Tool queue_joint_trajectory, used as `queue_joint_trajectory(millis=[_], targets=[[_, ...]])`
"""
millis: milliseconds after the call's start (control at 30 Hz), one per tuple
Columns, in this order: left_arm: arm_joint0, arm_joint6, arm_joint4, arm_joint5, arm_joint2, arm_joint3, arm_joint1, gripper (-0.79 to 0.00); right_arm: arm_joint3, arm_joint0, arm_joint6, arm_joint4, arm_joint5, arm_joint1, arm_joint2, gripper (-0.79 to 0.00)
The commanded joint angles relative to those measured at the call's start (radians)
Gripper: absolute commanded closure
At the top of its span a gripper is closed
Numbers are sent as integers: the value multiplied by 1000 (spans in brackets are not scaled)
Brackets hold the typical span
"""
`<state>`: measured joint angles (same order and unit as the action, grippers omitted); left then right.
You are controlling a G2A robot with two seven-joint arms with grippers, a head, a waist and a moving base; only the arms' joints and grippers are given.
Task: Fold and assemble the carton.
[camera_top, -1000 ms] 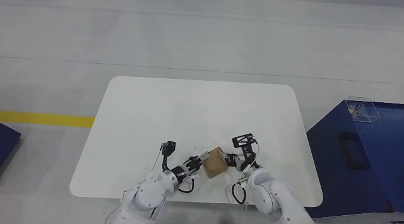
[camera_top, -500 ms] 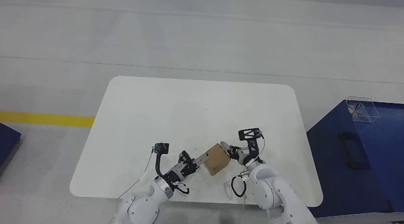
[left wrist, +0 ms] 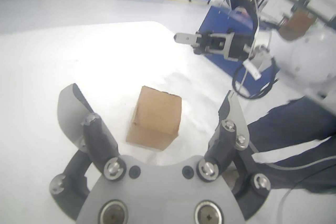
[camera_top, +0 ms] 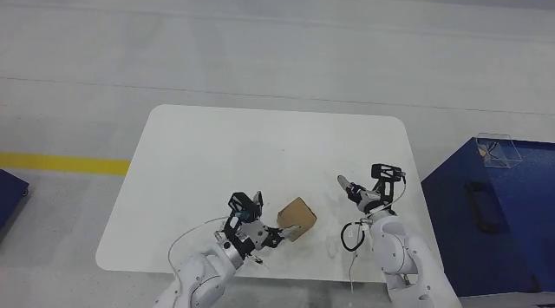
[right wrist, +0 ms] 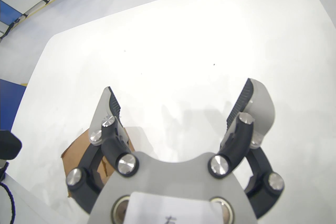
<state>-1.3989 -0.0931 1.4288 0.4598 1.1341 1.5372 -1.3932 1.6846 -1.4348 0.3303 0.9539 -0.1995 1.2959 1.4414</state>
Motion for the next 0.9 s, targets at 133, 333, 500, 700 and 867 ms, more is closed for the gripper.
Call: queue_joint_trajectory(millis=[133, 333, 500, 700, 867], targets=[[55, -110, 328, -47, -68, -88, 7, -785, 0, 1, 0, -4, -2, 0, 3, -785], [92, -27, 370, -98, -128, -129, -4, -785, 0, 1, 0, -4, -2, 0, 3, -785], [132, 12, 347, -108, -162, -161, -15, -369, 0, 1, 0, -4, -2, 0, 3, -785], [164, 43, 326, -144, -181, -200, -24, -34, 0, 1, 0, -4, -2, 0, 3, -785], [165, 54, 299, -153, -169, -191, -23, 0, 0, 1, 0, -4, -2, 0, 3, -785]])
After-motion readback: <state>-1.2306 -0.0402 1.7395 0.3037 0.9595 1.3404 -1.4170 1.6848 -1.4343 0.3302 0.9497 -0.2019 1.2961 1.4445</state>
